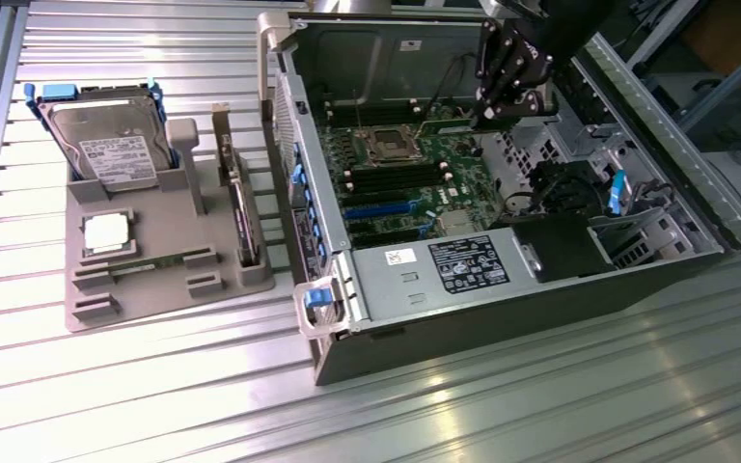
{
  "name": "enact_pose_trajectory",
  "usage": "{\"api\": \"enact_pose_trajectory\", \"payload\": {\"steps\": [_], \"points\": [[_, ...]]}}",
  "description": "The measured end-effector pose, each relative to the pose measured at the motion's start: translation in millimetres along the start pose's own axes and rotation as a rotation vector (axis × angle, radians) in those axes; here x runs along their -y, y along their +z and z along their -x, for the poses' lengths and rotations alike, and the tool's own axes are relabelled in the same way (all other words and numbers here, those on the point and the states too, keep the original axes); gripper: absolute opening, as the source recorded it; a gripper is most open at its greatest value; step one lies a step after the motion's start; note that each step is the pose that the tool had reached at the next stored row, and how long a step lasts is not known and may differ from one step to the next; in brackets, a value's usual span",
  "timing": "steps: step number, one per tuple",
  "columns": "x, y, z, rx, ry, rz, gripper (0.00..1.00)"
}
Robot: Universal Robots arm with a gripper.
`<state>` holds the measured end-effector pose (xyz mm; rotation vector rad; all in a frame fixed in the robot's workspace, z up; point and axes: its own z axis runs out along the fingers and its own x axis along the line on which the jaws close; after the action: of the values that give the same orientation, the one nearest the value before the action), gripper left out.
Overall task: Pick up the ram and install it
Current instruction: 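Insert the ram into the slot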
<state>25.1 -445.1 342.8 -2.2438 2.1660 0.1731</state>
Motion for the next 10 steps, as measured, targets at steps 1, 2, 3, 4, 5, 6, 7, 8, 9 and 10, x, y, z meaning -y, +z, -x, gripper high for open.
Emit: {"api": "enact_pose_trajectory", "payload": {"steps": [1, 2, 3, 4, 5, 6, 7, 8, 9, 10], "points": [[0.0, 0.7, -0.1, 0.0001, 0.000, 0.0000, 0.13], [0.1, 1.3, -0.1, 0.0000, 0.000, 0.0000, 0.13], [0.1, 1.9, -0.2, 0.0000, 0.000, 0.0000, 0.13], [0.2, 3.0, -0.3, 0.0000, 0.000, 0.0000, 0.13], [0.2, 3.7, -0.3, 0.0000, 0.000, 0.0000, 0.13], [0.3, 4.6, -0.4, 0.0000, 0.000, 0.0000, 0.13], [0.4, 6.0, -0.6, 0.0000, 0.000, 0.0000, 0.13], [0.4, 6.5, -0.6, 0.0000, 0.000, 0.0000, 0.13], [0.4, 6.9, -0.6, 0.0000, 0.000, 0.0000, 0.13], [0.5, 7.7, -0.7, 0.0000, 0.000, 0.0000, 0.13]]}}
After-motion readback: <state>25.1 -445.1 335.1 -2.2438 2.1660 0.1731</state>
